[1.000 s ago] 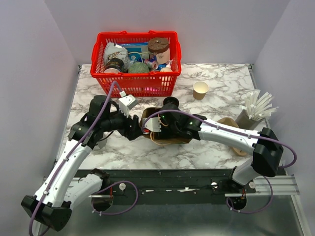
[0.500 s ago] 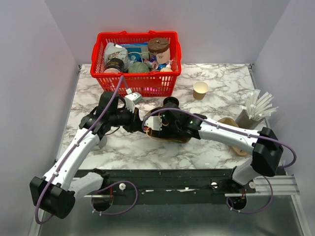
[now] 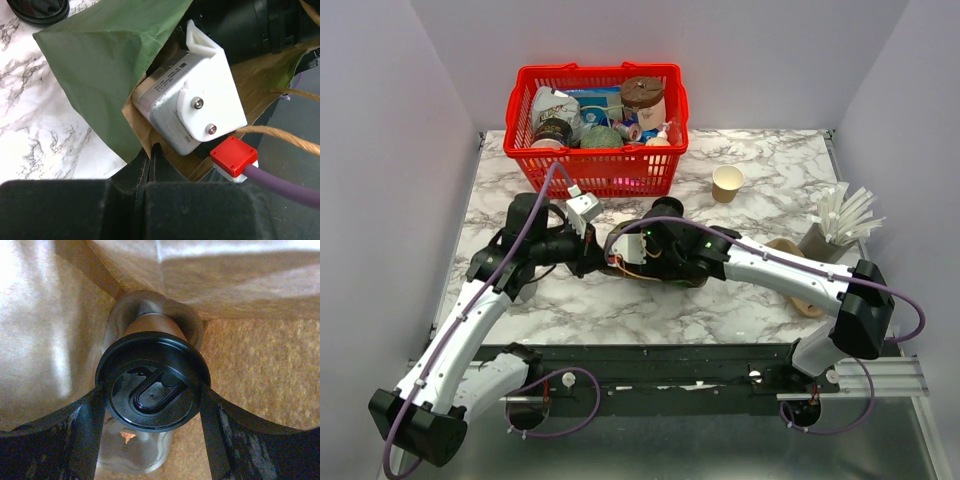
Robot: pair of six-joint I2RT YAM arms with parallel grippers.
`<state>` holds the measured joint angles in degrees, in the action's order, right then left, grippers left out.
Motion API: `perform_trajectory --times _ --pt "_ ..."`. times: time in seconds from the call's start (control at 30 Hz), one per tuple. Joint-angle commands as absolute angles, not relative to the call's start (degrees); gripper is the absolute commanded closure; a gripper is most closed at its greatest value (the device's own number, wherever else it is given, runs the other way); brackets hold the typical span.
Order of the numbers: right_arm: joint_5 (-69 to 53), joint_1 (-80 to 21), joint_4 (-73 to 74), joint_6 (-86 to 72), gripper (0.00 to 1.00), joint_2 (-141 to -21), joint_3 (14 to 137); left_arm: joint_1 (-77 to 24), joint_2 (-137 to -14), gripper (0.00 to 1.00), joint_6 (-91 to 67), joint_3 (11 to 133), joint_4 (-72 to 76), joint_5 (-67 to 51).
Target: Pack the takeout coffee
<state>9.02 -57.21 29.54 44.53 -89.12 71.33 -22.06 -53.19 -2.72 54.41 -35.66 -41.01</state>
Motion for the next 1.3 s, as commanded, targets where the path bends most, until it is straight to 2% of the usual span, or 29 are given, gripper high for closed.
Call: perform_trajectory --times 0.0,0.4,0.43,0.47,0.53,0.6,0.63,0.7,0.77,0.8,0.83,1.27 --pt "11.4 -56.4 38.6 41.7 1.0 -92.5 73.2 -22.2 -49.9 1.0 -3.2 54.1 -34.5 -48.0" --pt "10.5 -55.7 41.7 40.9 0.99 -96.5 72.8 -22.1 -54.4 1.0 -7.3 58.3 -31.4 -48.2" --pt "10.6 -55.5 41.8 40.9 1.0 -96.5 72.9 -22.2 -54.7 0.94 -7.6 58.4 -31.0 -48.2" --pt "10.7 -55.5 42.4 40.6 1.0 -96.9 73.0 -22.1 -55.4 0.83 -8.0 58.8 -30.5 -48.1" --pt "10.5 -54.8 43.2 40.3 1.0 -97.3 73.1 -22.1 -55.8 0.51 -8.7 59.5 -30.6 -47.7" --pt "10.4 -54.3 43.9 40.1 0.99 -97.9 72.9 -22.2 -56.2 0.4 -8.2 60.1 -31.1 -46.9" --pt "10.4 -54.1 44.1 40.1 0.99 -98.1 72.9 -22.1 -56.2 0.31 -7.4 60.8 -31.4 -46.5" --pt "10.2 -53.7 44.6 40.0 0.99 -98.8 73.2 -22.1 -55.7 0.23 -6.4 61.3 -32.3 -46.0" --pt "10.0 -53.5 44.6 40.1 1.0 -99.1 73.5 -22.1 -55.5 0.11 -5.0 62.2 -33.6 -45.6" --pt "10.1 -53.2 44.6 40.1 0.99 -99.7 73.7 -22.1 -55.4 0.1 -4.4 62.5 -34.2 -45.5" --pt "10.1 -53.1 44.6 40.2 0.99 -99.9 73.8 -22.1 -55.2 0.01 -4.0 62.8 -34.7 -45.2" --pt "9.3 -50.6 37.8 43.3 0.99 -102.4 72.0 -22.1 -54.3 0.01 -1.8 64.6 -37.2 -40.5"
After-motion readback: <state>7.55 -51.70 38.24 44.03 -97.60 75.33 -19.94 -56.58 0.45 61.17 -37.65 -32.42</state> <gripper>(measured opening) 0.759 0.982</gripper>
